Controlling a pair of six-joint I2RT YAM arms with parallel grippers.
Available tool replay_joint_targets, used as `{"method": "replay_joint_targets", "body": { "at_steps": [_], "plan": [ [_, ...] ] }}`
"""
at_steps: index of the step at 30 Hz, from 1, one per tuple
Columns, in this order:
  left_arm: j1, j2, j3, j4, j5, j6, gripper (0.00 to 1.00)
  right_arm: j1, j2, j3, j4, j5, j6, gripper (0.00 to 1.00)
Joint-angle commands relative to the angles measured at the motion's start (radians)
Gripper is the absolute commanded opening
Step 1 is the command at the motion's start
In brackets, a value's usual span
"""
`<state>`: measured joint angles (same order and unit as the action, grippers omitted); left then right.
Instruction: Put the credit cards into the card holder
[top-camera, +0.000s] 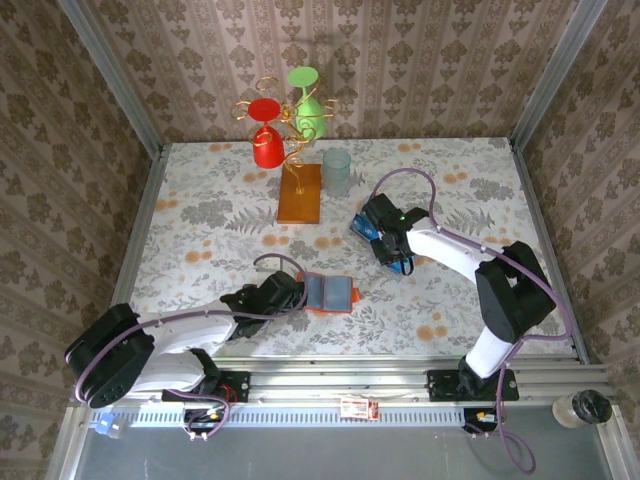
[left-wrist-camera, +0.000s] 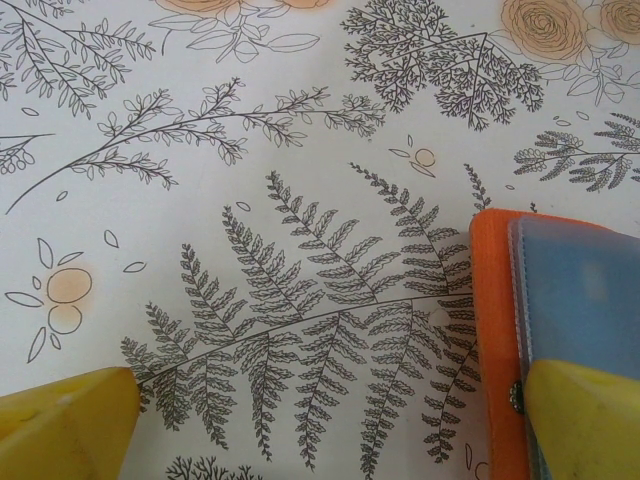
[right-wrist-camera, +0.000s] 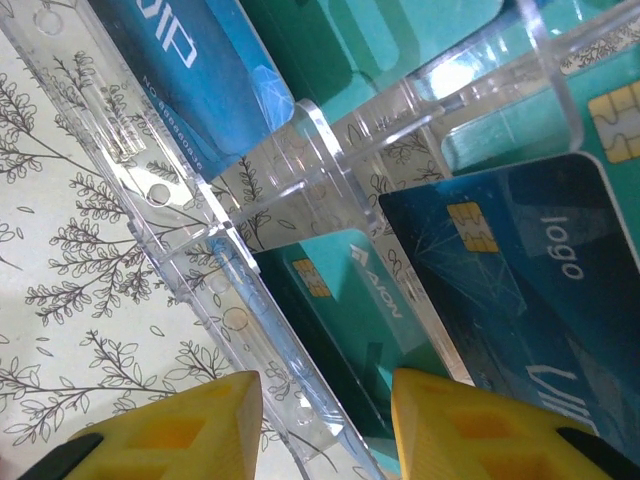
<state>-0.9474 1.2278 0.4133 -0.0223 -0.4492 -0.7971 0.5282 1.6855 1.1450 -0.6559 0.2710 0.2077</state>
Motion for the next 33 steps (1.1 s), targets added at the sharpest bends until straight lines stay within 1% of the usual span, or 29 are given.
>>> {"method": "replay_joint_targets", "body": {
  "at_steps": [1, 5, 8, 9, 16, 19, 23, 28, 31, 33],
  "plan": [
    [0.005, -0.017, -0.007, -0.026, -0.02, -0.01, 1.0, -0.002, 0.034, 0.022, -0.017, 0.022, -0.016, 0.38],
    [0.005, -0.017, -0.007, -0.026, -0.021, -0.008, 1.0, -0.001, 0.054, 0.022, -0.012, -0.001, -0.02, 0.34],
    [0.006, -0.016, -0.007, -0.023, -0.022, -0.008, 1.0, -0.002, 0.062, 0.022, -0.011, -0.021, -0.023, 0.29],
    [0.005, -0.017, -0.007, -0.024, -0.022, -0.007, 1.0, -0.002, 0.063, 0.022, -0.01, -0.021, -0.023, 0.26],
    [0.006, -0.016, -0.008, -0.024, -0.022, -0.008, 1.0, -0.001, 0.05, 0.026, -0.01, -0.02, -0.039, 0.16],
    [0.006, -0.017, -0.011, -0.024, -0.022, -0.007, 1.0, -0.002, 0.041, 0.025, 0.001, -0.039, -0.061, 0.13],
    [0.006, -0.017, -0.014, -0.023, -0.02, -0.013, 1.0, -0.002, 0.017, 0.021, 0.015, -0.071, -0.094, 0.05],
    [0.006, -0.02, -0.016, -0.023, -0.02, -0.012, 1.0, -0.002, -0.024, 0.022, 0.021, -0.113, -0.118, 0.03],
    [0.005, -0.024, -0.016, -0.022, -0.019, -0.012, 1.0, 0.0, -0.05, 0.028, 0.016, -0.129, -0.127, 0.0],
    [0.005, -0.026, -0.016, -0.024, -0.021, -0.013, 1.0, 0.001, -0.068, 0.035, 0.006, -0.142, -0.128, 0.0]
  ]
}}
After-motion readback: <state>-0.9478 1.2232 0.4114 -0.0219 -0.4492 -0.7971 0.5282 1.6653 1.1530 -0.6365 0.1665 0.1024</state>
